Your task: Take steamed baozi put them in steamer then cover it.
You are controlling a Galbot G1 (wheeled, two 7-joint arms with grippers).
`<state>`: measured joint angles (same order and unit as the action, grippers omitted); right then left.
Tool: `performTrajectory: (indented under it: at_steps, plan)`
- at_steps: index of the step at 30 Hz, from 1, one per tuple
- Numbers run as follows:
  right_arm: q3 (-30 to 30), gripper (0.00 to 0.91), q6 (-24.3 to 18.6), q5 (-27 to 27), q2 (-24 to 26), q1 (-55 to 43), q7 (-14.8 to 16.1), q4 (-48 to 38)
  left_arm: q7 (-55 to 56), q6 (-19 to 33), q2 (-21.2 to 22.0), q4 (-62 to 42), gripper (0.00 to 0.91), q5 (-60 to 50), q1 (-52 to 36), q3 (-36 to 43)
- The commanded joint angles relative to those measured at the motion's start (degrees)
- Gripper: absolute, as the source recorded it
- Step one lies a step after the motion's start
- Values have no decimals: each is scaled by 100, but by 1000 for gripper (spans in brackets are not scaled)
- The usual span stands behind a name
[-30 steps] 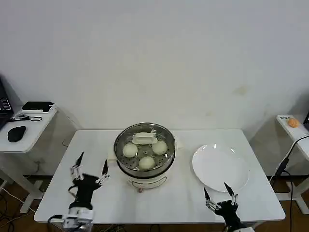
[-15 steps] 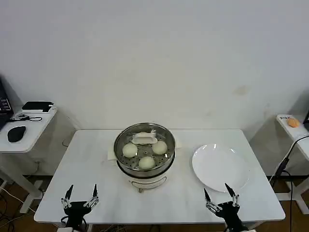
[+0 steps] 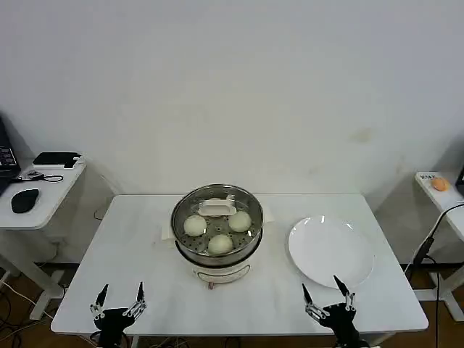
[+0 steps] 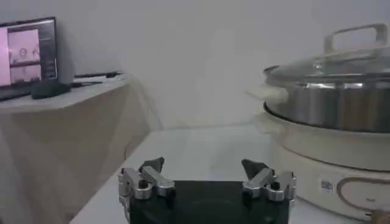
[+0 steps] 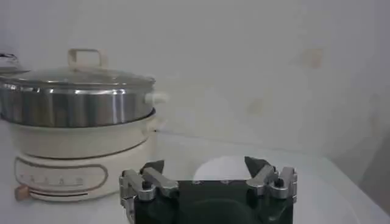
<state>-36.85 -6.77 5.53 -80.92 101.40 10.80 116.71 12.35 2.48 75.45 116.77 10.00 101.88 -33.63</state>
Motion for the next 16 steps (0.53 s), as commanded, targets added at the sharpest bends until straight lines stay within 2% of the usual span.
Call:
performTrajectory:
  at_steps: [1,6,16]
  plan:
    - [92,907,97,22,9,19,-50,37,-53,86,15,24,907,-8,82,-14]
    - [272,907,321,362,75,65,-80,137,-143,74,49,27,907,-74,113,-4]
    - [282,907,283,346,111,96,-90,88,-186,73,85,102,907,-62,219,5]
